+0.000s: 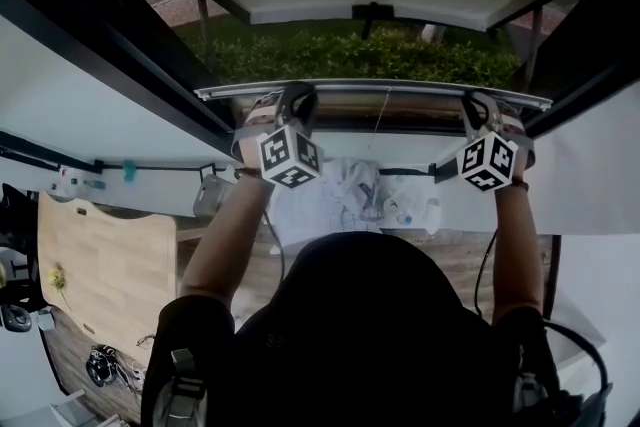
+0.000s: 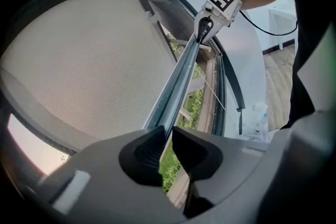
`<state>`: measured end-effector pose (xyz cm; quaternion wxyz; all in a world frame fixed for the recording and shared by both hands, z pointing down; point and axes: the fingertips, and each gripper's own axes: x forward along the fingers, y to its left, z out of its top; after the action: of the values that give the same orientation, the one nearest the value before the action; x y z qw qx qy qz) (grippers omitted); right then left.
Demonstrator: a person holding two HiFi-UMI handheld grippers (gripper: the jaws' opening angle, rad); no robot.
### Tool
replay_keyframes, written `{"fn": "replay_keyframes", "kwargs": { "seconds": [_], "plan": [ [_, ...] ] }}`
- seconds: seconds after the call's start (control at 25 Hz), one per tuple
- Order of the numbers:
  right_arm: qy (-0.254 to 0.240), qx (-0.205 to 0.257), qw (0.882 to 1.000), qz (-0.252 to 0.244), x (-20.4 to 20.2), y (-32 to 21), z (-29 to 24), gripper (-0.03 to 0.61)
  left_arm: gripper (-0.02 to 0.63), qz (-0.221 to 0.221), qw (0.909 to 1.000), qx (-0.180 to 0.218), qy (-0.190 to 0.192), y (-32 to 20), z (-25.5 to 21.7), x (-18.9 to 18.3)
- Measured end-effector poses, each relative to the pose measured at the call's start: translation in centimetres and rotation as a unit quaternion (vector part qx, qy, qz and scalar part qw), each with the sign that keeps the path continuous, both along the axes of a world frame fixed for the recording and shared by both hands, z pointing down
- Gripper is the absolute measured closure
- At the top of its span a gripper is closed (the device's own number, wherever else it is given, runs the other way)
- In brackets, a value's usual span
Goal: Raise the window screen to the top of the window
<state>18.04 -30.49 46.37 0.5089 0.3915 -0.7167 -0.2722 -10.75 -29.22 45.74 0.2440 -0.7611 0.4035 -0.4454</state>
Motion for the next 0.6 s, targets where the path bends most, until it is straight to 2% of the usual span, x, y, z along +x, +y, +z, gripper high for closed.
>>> {"fn": "replay_keyframes", "kwargs": {
  "seconds": [0.28, 0.6],
  "plan": [
    [-0.003, 0.012, 1.0, 0.006, 0.0, 0.0, -1.8, 0.532, 0.563, 0.002, 0.9998, 0.018, 0.003, 0.1, -1.9, 0.0],
    [-0.007, 0.035, 0.999, 0.01, 0.0, 0.0, -6.3, 0.532, 0.561, 0.006, 0.9989, 0.045, 0.012, 0.1, -6.3, 0.0]
  ]
}}
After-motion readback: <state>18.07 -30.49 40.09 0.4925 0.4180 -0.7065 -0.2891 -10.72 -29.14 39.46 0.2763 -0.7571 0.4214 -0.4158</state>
